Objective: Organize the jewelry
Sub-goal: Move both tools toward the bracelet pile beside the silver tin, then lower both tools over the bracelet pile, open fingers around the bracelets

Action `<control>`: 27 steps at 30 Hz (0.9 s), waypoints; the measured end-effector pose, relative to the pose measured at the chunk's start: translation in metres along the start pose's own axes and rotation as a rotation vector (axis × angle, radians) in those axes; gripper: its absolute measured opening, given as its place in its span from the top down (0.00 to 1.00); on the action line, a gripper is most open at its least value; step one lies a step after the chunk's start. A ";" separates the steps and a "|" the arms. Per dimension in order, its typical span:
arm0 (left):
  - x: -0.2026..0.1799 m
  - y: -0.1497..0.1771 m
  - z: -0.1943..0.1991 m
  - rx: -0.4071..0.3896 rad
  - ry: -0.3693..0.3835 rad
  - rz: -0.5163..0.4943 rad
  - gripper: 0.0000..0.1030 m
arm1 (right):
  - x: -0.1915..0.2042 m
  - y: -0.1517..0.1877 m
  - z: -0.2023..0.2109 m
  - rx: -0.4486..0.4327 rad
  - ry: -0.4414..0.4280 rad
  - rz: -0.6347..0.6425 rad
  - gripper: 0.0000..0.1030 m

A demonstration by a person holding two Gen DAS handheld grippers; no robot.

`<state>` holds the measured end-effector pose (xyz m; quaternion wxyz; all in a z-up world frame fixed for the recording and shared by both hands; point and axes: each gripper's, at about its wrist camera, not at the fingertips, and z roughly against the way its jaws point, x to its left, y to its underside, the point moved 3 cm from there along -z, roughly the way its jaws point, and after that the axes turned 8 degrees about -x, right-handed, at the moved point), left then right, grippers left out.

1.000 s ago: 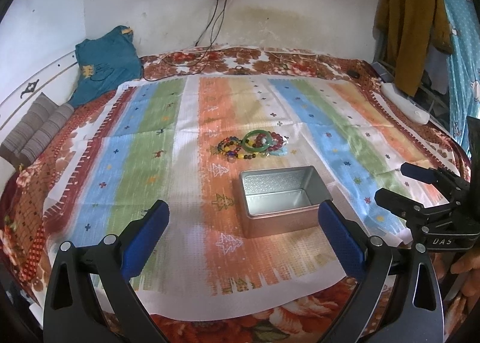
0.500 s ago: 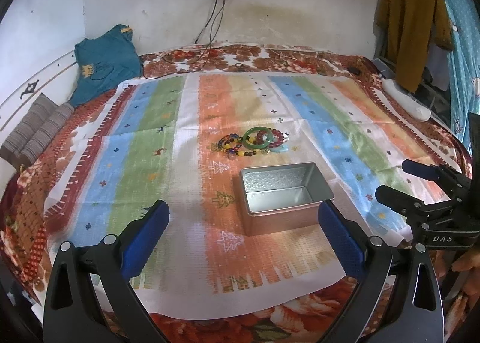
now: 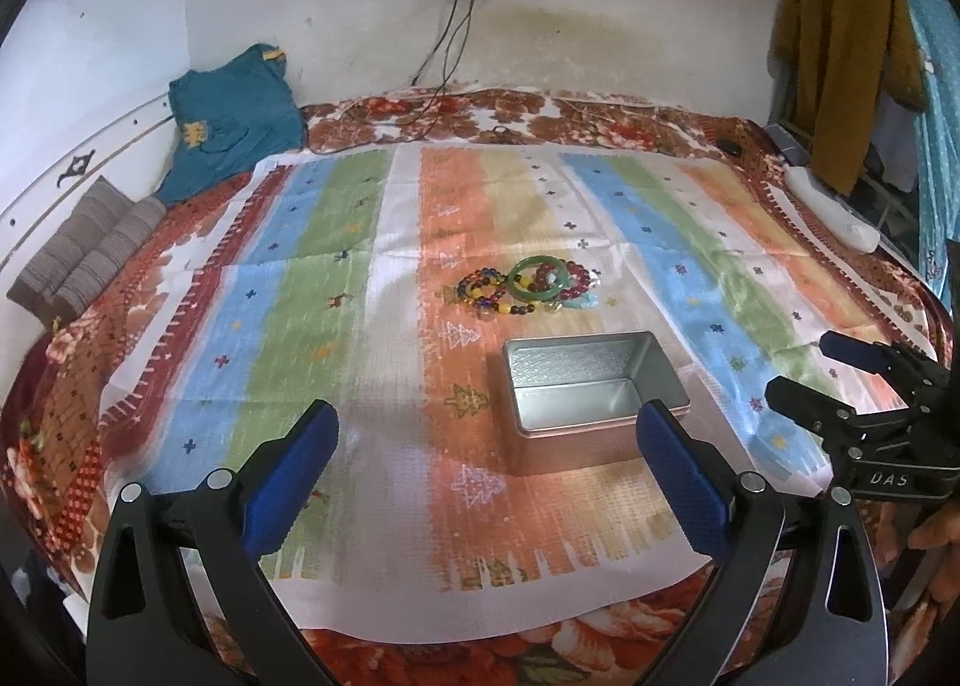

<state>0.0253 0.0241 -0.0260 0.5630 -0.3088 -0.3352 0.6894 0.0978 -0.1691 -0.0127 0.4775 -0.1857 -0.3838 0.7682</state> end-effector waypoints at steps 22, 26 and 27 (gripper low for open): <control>0.014 -0.040 -0.064 0.099 -0.071 0.003 0.05 | -0.003 -0.045 -0.056 0.054 0.055 0.058 0.04; 0.017 -0.047 -0.079 0.112 -0.082 0.012 0.05 | 0.000 -0.053 -0.064 0.056 0.048 0.059 0.04; 0.018 -0.049 -0.084 0.118 -0.086 0.012 0.05 | 0.000 -0.054 -0.065 0.056 0.046 0.060 0.04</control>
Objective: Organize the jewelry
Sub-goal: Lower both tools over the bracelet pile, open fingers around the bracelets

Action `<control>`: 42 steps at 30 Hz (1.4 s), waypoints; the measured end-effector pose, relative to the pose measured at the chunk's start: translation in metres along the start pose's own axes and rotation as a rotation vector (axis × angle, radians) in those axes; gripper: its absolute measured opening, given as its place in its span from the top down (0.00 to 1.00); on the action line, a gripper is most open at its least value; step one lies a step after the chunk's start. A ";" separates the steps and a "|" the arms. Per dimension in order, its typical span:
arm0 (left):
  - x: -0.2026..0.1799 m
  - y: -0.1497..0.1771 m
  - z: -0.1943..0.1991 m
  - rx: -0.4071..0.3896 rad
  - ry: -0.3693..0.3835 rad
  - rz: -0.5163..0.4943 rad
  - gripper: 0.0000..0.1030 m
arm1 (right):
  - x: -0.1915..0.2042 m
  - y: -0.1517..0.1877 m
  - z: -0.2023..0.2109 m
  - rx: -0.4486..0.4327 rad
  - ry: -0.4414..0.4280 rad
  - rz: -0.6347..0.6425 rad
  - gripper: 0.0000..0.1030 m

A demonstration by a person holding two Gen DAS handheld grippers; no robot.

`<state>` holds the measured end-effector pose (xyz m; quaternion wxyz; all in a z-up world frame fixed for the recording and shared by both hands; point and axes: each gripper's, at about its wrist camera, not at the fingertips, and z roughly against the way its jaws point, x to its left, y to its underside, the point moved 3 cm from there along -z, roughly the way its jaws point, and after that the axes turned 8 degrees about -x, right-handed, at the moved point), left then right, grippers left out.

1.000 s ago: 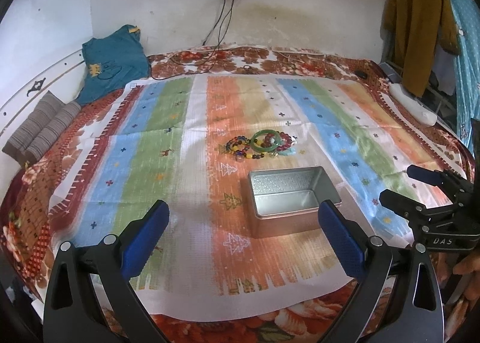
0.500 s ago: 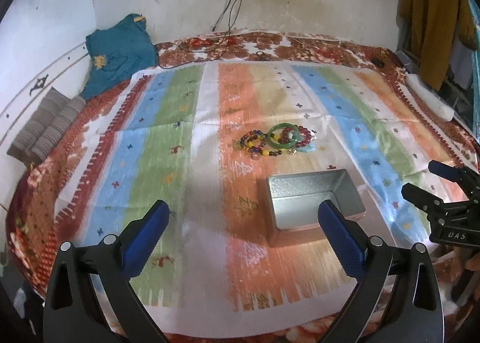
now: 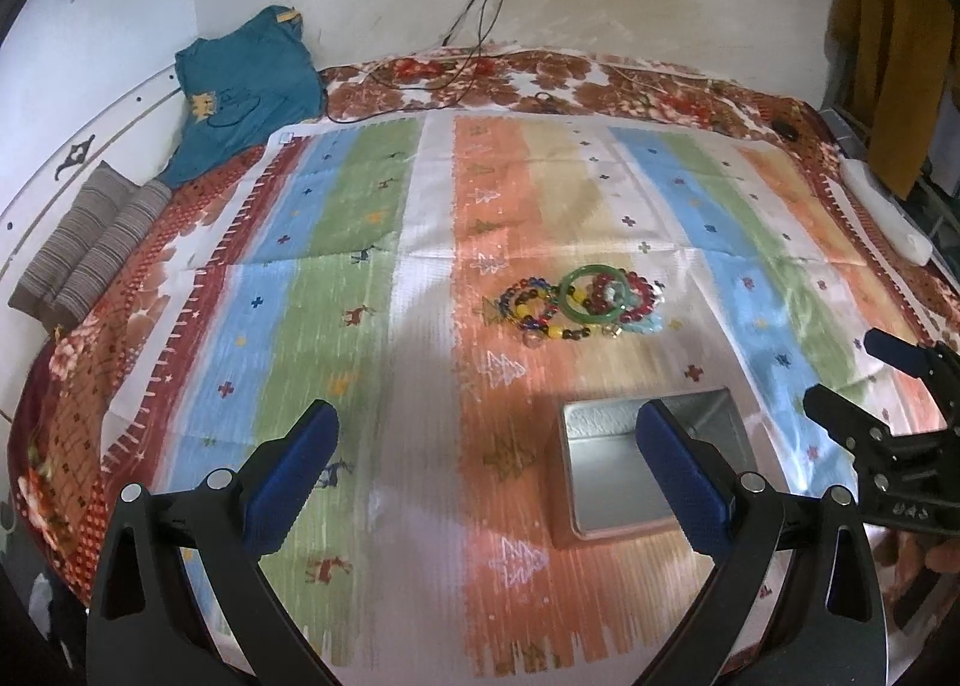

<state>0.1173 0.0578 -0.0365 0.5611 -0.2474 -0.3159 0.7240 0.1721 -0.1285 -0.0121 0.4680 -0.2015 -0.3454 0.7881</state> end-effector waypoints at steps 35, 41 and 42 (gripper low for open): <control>0.023 -0.030 -0.108 0.137 -0.084 0.025 0.05 | 0.003 -0.039 -0.084 0.080 -0.042 -0.016 0.04; 0.031 -0.036 -0.126 0.155 -0.079 0.030 0.05 | 0.001 -0.040 -0.103 0.104 -0.035 -0.017 0.04; 0.032 -0.036 -0.129 0.160 -0.069 0.035 0.05 | 0.002 -0.040 -0.105 0.106 -0.035 -0.015 0.04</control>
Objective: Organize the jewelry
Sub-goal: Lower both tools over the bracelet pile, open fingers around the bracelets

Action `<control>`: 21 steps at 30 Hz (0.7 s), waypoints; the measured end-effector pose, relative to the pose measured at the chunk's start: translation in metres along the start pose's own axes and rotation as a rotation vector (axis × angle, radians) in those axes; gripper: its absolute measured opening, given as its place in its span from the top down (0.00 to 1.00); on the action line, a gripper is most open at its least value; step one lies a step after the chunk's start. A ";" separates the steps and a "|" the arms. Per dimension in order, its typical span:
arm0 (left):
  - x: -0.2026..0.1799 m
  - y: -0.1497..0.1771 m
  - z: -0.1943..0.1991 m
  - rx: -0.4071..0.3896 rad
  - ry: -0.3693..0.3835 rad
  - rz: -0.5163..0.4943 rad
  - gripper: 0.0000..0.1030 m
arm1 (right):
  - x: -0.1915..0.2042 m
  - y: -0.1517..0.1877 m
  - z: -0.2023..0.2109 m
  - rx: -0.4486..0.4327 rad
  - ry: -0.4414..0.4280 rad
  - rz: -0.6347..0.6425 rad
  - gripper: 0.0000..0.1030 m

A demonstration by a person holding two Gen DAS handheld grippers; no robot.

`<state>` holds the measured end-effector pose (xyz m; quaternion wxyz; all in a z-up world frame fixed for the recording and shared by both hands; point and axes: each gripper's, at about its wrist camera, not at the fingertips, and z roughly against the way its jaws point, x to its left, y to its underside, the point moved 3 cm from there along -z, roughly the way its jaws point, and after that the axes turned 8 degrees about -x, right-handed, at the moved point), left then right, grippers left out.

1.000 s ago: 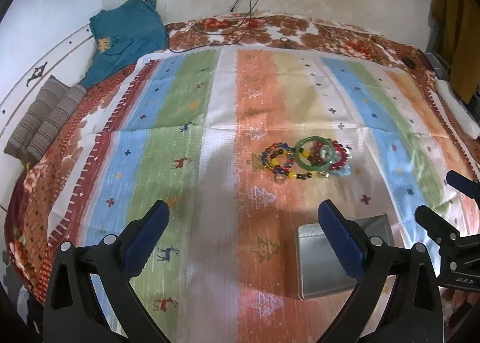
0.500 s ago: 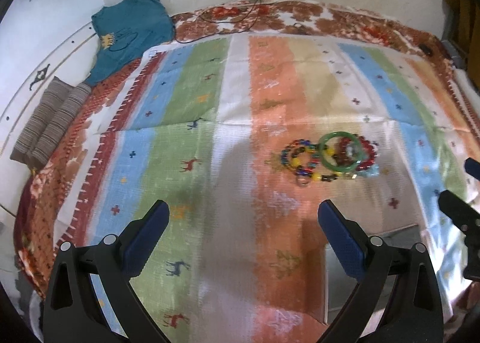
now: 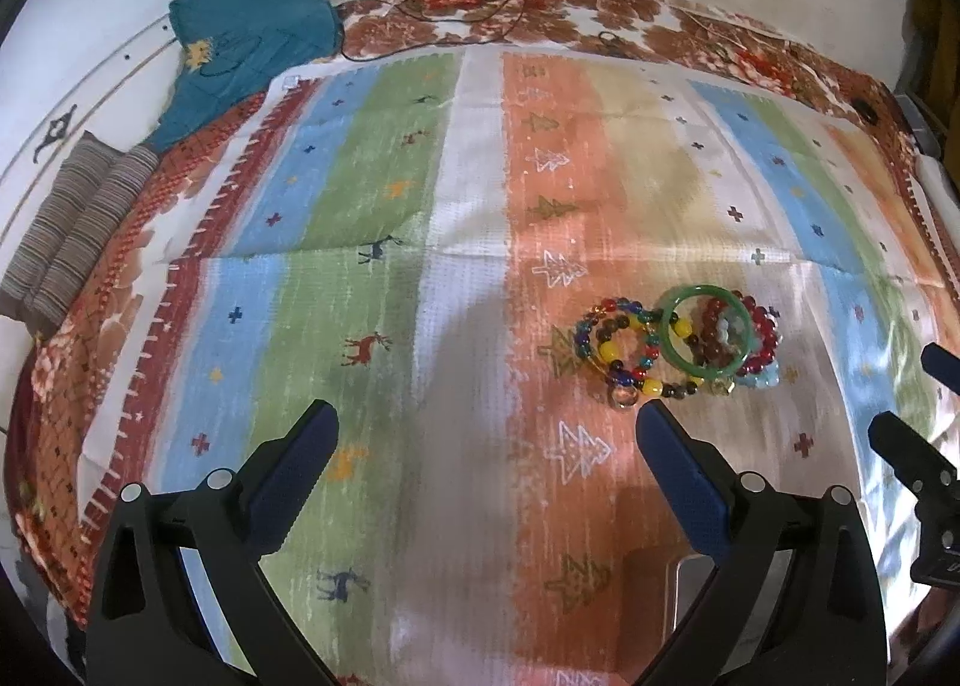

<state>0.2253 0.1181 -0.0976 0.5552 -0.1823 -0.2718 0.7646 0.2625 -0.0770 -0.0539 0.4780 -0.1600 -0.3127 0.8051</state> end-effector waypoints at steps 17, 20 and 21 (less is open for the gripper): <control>-0.001 -0.011 -0.051 0.046 0.058 0.005 0.05 | 0.003 -0.007 -0.040 0.072 0.026 0.009 0.04; -0.003 -0.011 -0.057 0.057 0.075 0.005 0.06 | 0.003 -0.007 -0.046 0.081 0.025 0.006 0.04; -0.003 -0.012 -0.058 0.058 0.076 0.004 0.06 | 0.003 -0.007 -0.048 0.084 0.023 0.008 0.04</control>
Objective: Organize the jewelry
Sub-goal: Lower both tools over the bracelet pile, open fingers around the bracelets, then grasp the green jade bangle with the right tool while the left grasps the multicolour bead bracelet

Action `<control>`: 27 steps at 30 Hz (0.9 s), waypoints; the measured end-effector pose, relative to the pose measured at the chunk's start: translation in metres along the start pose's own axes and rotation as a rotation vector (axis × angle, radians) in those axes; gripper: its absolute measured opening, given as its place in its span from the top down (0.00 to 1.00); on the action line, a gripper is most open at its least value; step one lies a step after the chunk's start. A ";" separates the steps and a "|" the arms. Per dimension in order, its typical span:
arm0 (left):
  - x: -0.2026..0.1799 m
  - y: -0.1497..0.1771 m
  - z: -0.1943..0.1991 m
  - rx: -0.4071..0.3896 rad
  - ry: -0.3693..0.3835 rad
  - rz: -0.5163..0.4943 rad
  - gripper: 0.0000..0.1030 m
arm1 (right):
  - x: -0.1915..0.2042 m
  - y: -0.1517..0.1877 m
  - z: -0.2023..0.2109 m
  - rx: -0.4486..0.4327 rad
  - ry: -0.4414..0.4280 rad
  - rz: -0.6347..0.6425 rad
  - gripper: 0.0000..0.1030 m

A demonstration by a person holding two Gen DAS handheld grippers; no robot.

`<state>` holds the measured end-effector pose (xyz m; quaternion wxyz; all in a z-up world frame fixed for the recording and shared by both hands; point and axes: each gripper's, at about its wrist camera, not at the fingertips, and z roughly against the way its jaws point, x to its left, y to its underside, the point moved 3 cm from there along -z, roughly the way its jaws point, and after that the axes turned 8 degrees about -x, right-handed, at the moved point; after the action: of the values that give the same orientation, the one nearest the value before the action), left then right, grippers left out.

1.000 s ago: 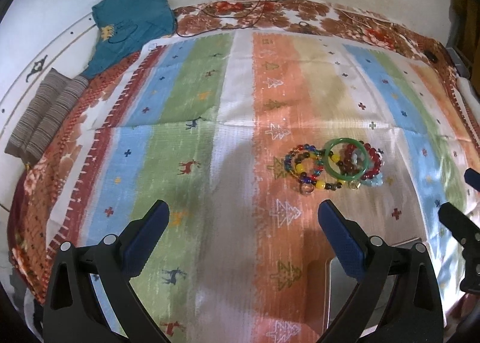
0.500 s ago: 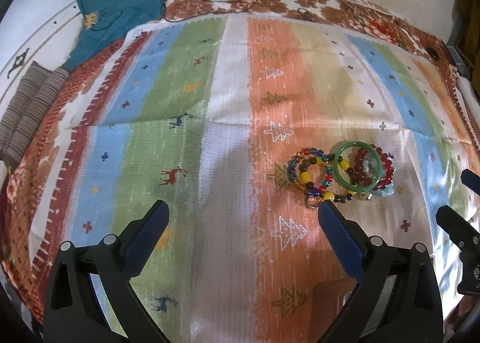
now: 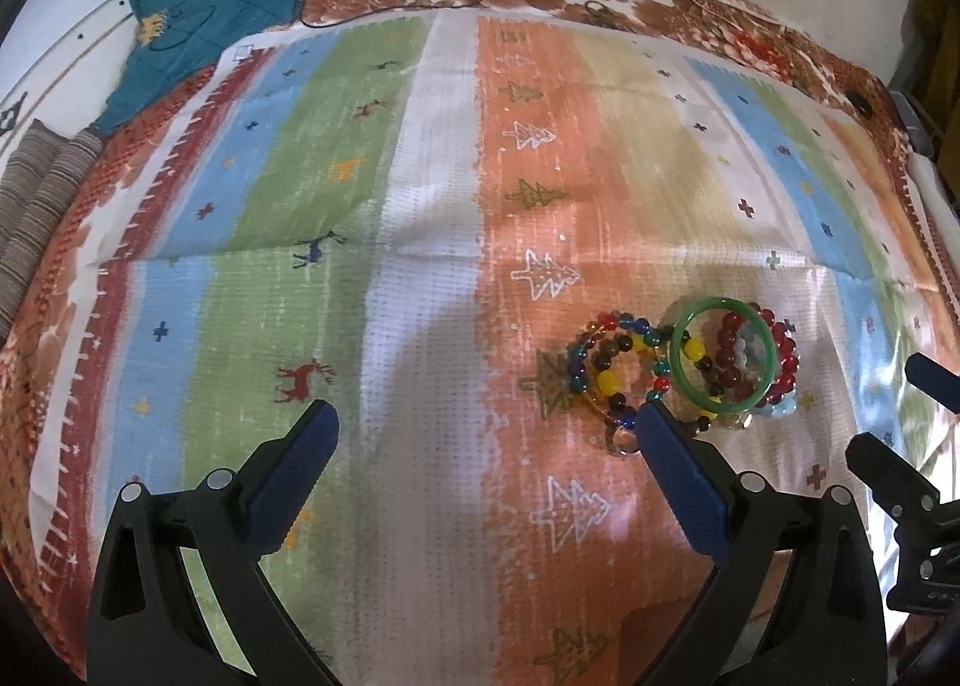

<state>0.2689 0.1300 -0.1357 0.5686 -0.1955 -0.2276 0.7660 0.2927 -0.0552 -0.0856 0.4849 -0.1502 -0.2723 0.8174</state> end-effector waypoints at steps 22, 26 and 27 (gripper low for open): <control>-0.007 -0.004 -0.047 0.078 0.084 -0.014 0.20 | -0.007 -0.012 -0.046 0.068 -0.024 -0.054 0.04; -0.011 -0.003 -0.056 0.094 0.093 -0.022 0.25 | -0.008 -0.013 -0.051 0.071 -0.026 -0.056 0.04; -0.011 -0.003 -0.058 0.097 0.095 -0.023 0.25 | -0.009 -0.013 -0.054 0.073 -0.024 -0.058 0.05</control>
<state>0.3064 0.1270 -0.1811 0.5962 -0.2010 -0.1652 0.7595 0.3341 -0.0415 -0.1214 0.5104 -0.1145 -0.2521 0.8141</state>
